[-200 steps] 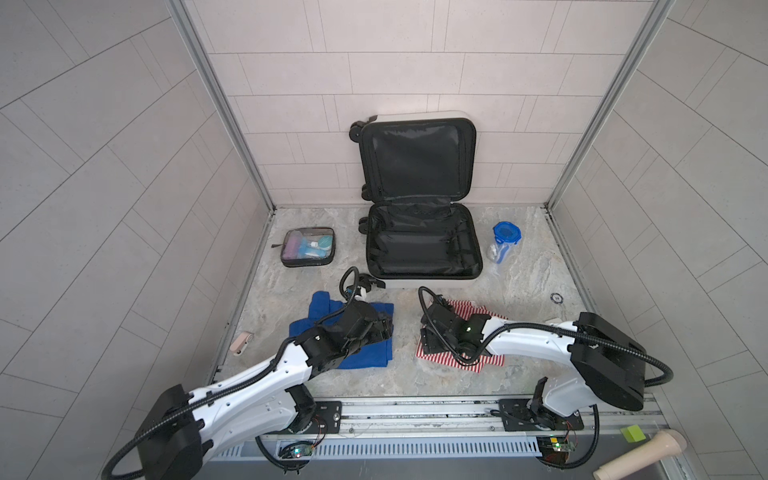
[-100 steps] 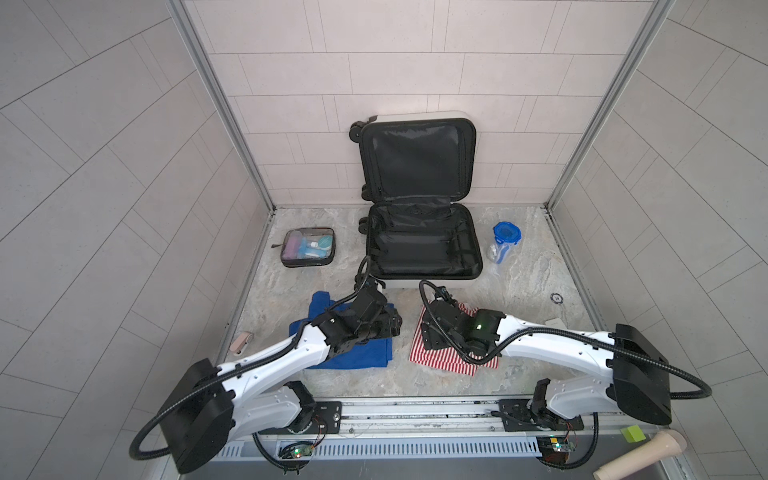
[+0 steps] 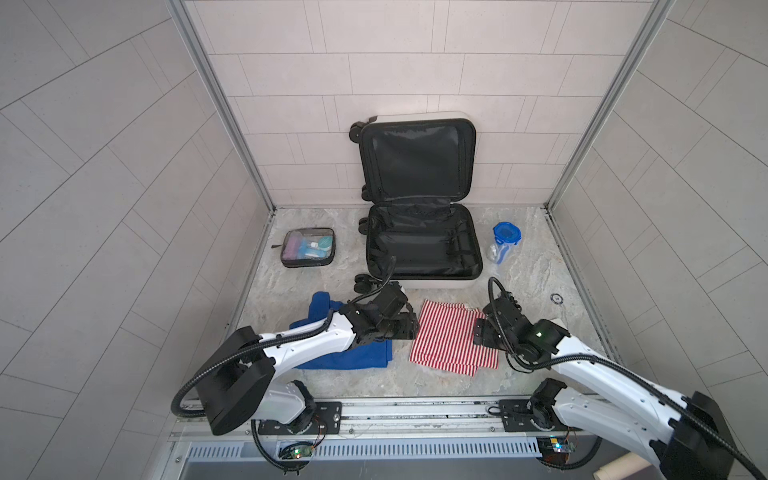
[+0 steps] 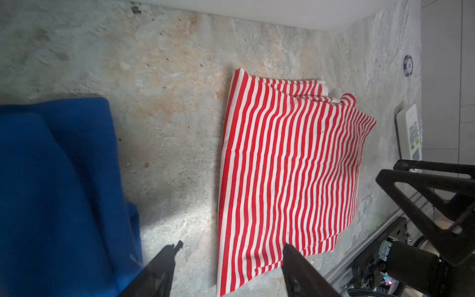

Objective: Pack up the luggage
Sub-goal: 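Grasp the striped shirt's edges with both grippers and gather it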

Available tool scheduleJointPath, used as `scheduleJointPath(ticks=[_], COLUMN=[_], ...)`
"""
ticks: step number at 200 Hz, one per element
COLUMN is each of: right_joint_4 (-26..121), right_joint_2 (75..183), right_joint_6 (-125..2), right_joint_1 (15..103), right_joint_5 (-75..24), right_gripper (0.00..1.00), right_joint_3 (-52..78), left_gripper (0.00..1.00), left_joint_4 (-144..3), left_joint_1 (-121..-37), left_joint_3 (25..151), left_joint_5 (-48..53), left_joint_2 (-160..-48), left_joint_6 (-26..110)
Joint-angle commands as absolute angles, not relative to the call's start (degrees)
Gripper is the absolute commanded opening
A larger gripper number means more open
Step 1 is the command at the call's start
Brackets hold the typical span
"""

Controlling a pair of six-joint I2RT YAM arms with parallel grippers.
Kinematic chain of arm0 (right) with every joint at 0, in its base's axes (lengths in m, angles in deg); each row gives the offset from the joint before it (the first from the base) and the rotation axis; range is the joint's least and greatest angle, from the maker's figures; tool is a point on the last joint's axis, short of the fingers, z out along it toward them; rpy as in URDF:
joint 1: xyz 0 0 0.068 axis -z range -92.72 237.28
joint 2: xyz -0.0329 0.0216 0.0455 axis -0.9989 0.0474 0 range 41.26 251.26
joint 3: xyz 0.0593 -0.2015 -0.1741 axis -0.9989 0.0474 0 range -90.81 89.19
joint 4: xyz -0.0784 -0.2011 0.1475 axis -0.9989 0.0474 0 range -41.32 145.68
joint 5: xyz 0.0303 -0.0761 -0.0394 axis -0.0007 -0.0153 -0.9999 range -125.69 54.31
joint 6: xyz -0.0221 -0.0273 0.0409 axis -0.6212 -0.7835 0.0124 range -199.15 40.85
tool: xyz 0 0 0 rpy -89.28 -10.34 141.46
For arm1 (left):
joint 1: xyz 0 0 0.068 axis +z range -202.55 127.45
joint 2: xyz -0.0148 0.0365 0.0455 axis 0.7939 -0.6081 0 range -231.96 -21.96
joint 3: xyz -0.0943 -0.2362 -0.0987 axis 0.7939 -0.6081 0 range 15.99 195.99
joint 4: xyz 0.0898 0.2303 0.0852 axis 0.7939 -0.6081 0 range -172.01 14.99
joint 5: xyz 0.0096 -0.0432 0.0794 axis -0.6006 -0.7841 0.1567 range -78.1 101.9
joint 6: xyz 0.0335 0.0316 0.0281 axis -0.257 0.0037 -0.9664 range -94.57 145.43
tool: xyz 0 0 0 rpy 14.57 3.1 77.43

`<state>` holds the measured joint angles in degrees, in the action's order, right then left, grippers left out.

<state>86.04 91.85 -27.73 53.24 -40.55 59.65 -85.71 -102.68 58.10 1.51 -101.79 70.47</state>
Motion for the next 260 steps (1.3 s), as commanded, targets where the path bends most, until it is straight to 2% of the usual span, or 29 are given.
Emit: scheduleJointPath(ticks=[1, 26, 165, 208, 225, 238, 260], right_joint_4=[87.5, 87.4, 78.9, 75.1, 73.7, 72.9, 71.3], right_joint_2=[88.4, 87.0, 86.3, 89.2, 91.1, 92.6, 94.8], right_joint_6=[-27.6, -27.4, -23.6, -21.8, -21.2, -20.7, -20.1], right_joint_1=[56.4, 58.6, 58.6, 58.6, 58.6, 58.6, 58.1], right_joint_5=[-37.3, -35.5, -29.7, -28.7, -27.8, -26.8, -25.4], right_gripper=[0.94, 0.94, 0.91, 0.84, 0.78, 0.73, 0.56], right_joint_3=[61.4, 63.7, 71.3, 71.6, 71.5, 71.3, 70.9], left_gripper=[0.72, 0.72, 0.71, 0.69, 0.66, 0.61, 0.44], left_joint_4=[-83.8, -83.0, -76.0, -73.0, -71.7, -71.6, -71.6], left_joint_1=[-103.7, -104.6, -106.2, -107.2, -107.6, -108.2, -109.2], left_joint_3=[60.0, 61.3, 60.3, 60.9, 61.2, 61.7, 63.2], left_joint_5=[1.6, 1.2, 0.4, -0.6, -1.1, -0.9, -0.8], left_joint_2=[-103.7, -106.3, -115.7, -119.6, -120.7, -121.1, -121.4], left_joint_6=[71.0, 71.1, 73.1, 73.4, 73.5, 73.5, 73.0])
